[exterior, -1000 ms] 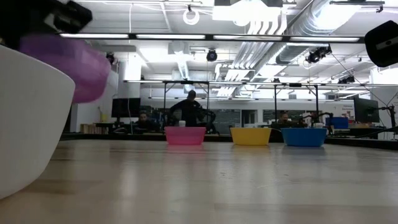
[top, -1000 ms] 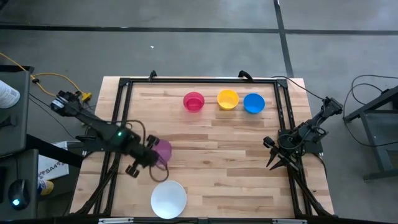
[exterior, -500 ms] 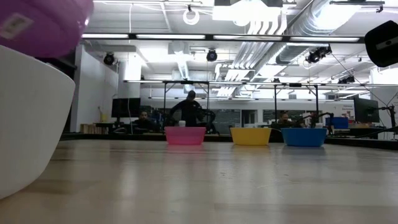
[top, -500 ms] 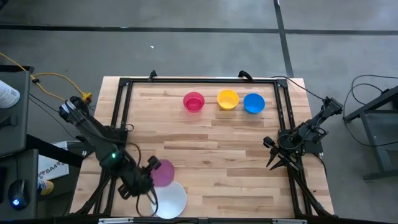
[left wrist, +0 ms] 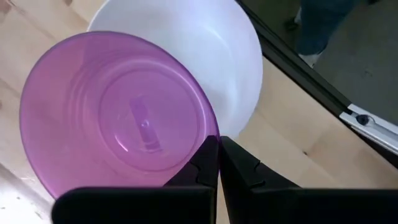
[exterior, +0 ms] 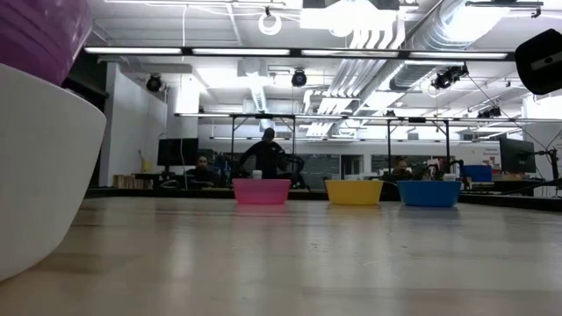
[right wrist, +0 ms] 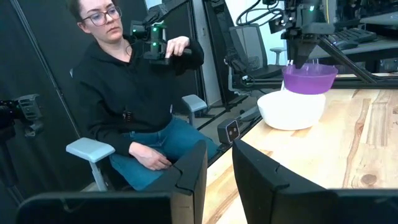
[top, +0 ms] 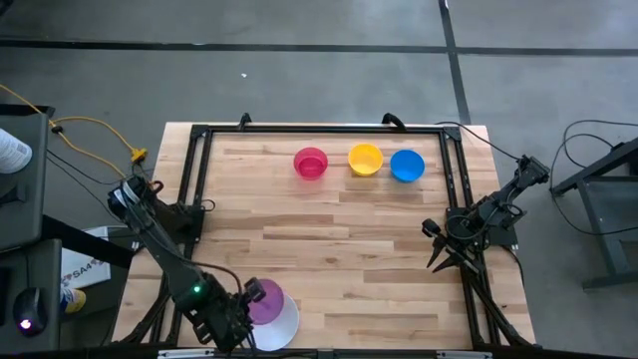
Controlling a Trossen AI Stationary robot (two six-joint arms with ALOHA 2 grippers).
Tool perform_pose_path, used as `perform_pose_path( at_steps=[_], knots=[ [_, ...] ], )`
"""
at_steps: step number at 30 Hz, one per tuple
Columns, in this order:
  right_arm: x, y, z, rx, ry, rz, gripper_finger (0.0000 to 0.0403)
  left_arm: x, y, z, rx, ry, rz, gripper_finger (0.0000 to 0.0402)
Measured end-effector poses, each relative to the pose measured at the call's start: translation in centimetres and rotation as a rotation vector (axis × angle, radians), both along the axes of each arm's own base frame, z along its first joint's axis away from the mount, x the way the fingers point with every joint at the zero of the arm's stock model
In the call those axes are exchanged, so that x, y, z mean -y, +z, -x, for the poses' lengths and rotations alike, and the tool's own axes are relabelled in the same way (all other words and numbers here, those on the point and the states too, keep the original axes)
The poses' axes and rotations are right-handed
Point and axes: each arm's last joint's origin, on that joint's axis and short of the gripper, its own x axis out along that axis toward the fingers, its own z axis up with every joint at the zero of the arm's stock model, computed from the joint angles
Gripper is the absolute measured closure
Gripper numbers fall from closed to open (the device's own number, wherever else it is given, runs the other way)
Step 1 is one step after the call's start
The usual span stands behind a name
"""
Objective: Nest bowls inside each other
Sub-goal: Stack the purple bowl on the top of the white bowl
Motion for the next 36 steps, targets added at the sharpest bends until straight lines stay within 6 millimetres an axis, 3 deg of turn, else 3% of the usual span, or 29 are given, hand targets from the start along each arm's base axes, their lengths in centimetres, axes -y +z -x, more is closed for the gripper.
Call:
perform_pose_path(
  at_steps=[11, 36],
  knots=[
    [0.0, 0.0, 0.0, 0.0, 0.0, 0.0, 0.0332, 1.7, -1.4, -1.2, -0.006, -0.022, 0.085, 0.0401],
    [0.0, 0.0, 0.0, 0.0, 0.0, 0.0, 0.0332, 3.0, -5.2, -2.5, -0.06, -0.042, 0.013, 0.0396]
  ],
)
